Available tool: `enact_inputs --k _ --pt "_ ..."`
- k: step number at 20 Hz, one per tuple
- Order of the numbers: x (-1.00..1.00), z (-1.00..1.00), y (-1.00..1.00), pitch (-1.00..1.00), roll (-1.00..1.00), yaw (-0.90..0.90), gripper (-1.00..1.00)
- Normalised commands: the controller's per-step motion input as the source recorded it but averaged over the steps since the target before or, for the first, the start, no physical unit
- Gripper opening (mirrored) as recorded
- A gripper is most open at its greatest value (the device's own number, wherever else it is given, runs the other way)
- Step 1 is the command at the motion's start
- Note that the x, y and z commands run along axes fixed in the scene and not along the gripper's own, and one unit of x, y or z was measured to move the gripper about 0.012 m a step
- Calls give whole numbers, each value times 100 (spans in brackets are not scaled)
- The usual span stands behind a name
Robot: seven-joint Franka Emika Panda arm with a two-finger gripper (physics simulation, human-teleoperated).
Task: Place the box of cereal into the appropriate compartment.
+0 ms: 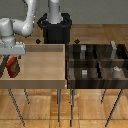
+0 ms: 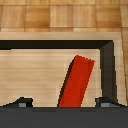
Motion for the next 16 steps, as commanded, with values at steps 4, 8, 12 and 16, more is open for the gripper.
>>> enact_inputs --k 4,8,12,16 --pt "0 0 -25 0 0 0 100" --pt "0 0 25 0 0 0 100" --pt "0 -25 0 0 0 0 100" --pt "0 -100 0 0 0 0 100"
